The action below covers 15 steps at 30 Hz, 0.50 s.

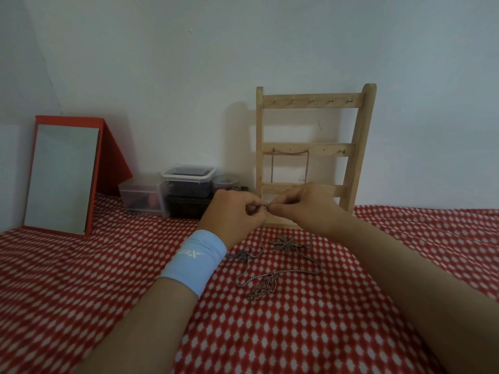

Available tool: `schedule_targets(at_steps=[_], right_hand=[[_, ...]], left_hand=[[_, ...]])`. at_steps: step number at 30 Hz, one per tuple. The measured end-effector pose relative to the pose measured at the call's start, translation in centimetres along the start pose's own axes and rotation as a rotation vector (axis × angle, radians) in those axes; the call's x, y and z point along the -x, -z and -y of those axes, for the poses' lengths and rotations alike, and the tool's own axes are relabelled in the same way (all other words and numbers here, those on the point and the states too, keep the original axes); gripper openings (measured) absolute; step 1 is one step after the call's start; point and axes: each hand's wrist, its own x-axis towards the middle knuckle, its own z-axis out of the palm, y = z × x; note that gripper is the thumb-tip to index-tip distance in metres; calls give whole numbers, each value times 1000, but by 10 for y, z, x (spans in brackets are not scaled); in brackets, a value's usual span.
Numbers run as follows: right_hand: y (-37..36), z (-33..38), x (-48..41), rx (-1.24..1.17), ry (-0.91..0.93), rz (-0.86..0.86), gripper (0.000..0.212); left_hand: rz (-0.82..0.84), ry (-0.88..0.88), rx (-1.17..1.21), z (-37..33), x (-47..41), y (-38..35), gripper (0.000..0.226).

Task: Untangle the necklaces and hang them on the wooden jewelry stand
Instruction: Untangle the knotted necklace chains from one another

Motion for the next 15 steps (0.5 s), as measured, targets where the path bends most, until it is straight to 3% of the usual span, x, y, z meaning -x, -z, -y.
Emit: schedule_targets(at_steps=[7, 15], right_hand=[[1, 2, 2, 40, 69, 10, 7], [1, 1, 3, 25, 3, 38, 19]], left_hand=[[6, 7, 3, 1, -1, 2, 17], [0, 2, 10, 3, -2, 2, 17]])
